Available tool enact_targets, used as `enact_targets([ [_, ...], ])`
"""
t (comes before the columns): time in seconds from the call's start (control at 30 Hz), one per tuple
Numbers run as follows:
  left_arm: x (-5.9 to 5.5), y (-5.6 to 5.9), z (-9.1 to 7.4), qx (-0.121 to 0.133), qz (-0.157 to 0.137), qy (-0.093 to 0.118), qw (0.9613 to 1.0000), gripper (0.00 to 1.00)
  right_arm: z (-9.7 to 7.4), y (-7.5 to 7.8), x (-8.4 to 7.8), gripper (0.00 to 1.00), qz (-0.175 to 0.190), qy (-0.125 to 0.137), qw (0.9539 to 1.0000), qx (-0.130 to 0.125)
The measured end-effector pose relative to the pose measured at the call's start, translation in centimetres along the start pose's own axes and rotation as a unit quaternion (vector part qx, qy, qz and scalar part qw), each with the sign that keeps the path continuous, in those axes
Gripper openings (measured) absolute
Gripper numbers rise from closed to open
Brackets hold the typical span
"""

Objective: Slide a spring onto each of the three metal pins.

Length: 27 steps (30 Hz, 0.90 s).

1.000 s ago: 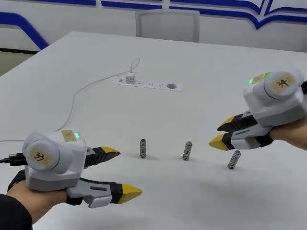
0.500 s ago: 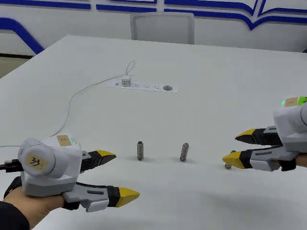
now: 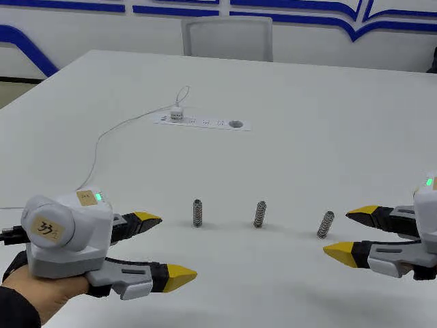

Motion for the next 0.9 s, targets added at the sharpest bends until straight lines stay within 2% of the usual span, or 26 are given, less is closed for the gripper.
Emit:
enact_targets([
  [0.47,0.1,0.3,0.0,0.002,-0.004,0.002,1.0000,0.69,-0.4,-0.9,-1.4,0.50,0.043,0.021,0.9984,-0.030],
  [0.9,0.1,0.2,0.0,0.004,-0.004,-0.001,1.0000,0.69,-0.6,-0.9,-1.3,0.50,0.048,0.023,0.9979,-0.036],
])
Point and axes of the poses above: the centre of the closed fingertips' face, and the gripper's own axes: z roughly forward along the fingers, y roughly to its right, x roughly out of its top, the point moved 4 cm from there along -z, roughly backward along the fingers, and after that the axes turned 15 degrees about -z, right-handed, at the moved point
